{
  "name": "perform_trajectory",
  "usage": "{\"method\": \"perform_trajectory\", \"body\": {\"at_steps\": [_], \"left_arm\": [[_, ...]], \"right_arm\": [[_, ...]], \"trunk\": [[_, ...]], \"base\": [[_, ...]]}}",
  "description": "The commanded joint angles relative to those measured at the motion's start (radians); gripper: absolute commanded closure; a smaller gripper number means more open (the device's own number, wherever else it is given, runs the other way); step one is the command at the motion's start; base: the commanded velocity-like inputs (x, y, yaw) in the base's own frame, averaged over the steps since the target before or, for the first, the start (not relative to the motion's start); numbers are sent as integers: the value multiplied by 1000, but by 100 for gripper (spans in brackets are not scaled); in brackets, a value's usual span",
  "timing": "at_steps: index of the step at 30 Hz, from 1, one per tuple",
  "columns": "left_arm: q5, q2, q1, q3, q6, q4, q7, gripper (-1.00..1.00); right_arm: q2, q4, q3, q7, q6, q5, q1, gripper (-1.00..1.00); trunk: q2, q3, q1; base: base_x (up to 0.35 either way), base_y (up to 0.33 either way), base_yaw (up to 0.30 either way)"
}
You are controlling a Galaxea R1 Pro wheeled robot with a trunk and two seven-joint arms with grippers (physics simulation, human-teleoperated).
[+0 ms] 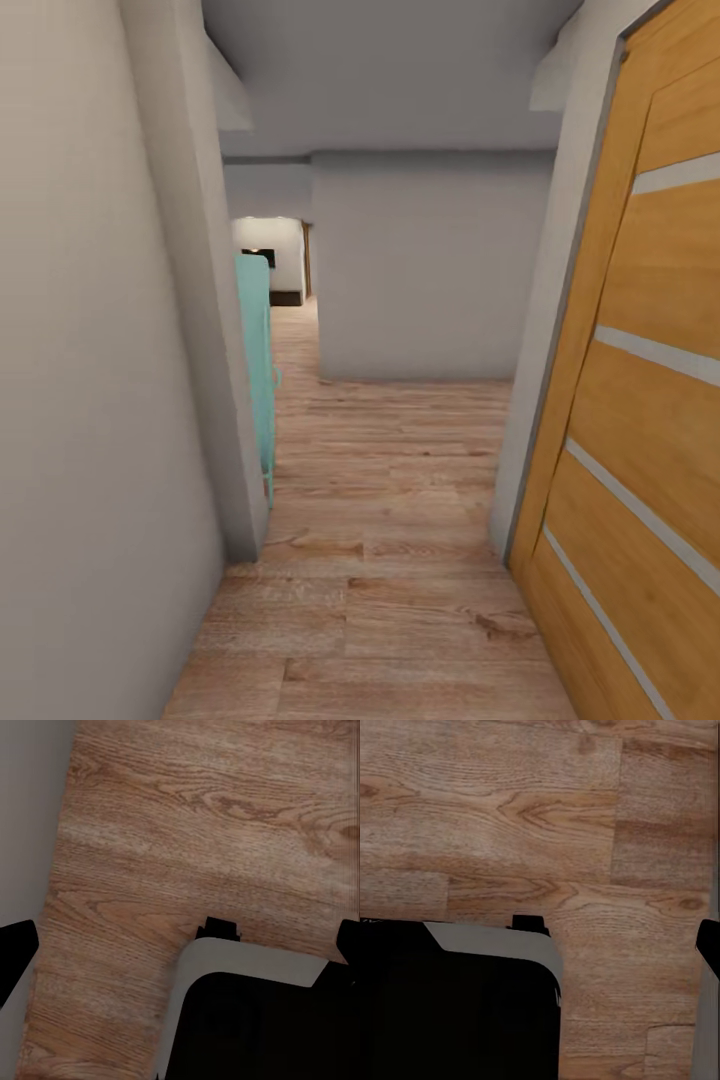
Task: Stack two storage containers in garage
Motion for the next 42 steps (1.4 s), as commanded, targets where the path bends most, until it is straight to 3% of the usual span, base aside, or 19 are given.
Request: {"method": "perform_trajectory", "body": {"at_steps": [1,42], "left_arm": [[6,0,-1,0,-4,1,1,-100],[6,0,-1,0,-3,1,1,-100]], "right_arm": [[1,3,8,-1,-5,-7,-1,-100],[-3,3,8,-4,-7,-7,-1,-100]], "trunk": [[-1,-1,1],[-1,-1,1]], "base": [[302,-129,0],[321,-28,0]]}}
